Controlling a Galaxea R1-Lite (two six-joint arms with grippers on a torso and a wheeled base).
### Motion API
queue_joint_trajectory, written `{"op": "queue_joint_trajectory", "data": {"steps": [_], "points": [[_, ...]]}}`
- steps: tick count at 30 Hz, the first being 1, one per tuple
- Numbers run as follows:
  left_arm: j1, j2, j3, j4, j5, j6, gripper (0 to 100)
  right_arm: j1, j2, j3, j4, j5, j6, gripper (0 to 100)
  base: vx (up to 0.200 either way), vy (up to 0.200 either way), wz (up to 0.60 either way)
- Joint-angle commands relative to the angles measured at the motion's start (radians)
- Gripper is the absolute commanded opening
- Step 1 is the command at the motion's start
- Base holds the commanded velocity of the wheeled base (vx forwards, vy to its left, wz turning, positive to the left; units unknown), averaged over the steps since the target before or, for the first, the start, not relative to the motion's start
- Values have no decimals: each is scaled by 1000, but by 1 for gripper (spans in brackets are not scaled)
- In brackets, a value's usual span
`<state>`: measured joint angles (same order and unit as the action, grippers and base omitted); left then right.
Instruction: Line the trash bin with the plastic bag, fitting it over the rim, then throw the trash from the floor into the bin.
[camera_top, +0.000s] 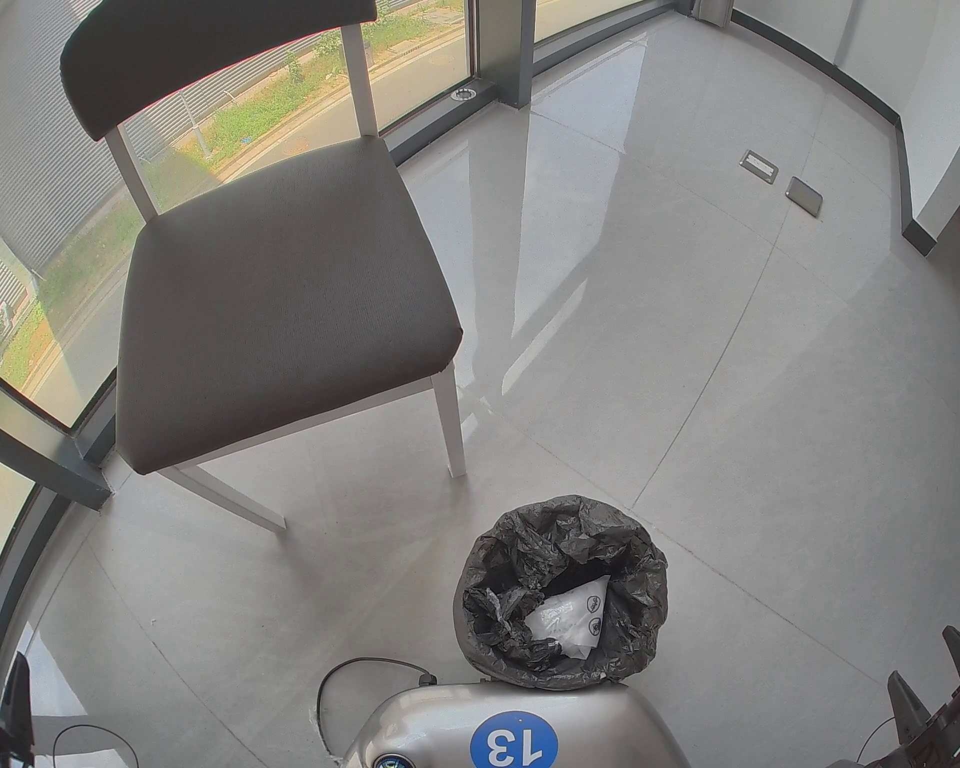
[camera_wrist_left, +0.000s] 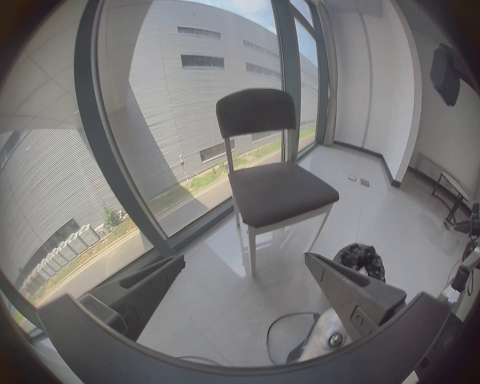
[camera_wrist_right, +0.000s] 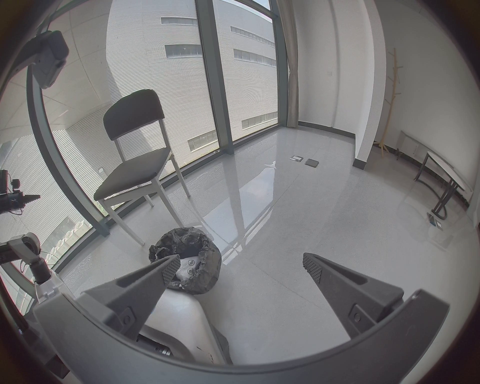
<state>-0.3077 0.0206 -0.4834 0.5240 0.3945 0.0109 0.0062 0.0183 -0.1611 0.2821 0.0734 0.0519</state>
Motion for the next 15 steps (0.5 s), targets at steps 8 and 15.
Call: {"op": "queue_joint_trajectory", "data": {"steps": [8, 15], "points": [[-70, -21, 445, -492, -186, 18, 100, 1, -12, 106, -218, -24, -9, 100, 0, 0, 0], [-143, -10, 447, -492, -200, 26, 100, 1, -12, 107, -219, -35, -7, 100, 0, 0, 0]]}}
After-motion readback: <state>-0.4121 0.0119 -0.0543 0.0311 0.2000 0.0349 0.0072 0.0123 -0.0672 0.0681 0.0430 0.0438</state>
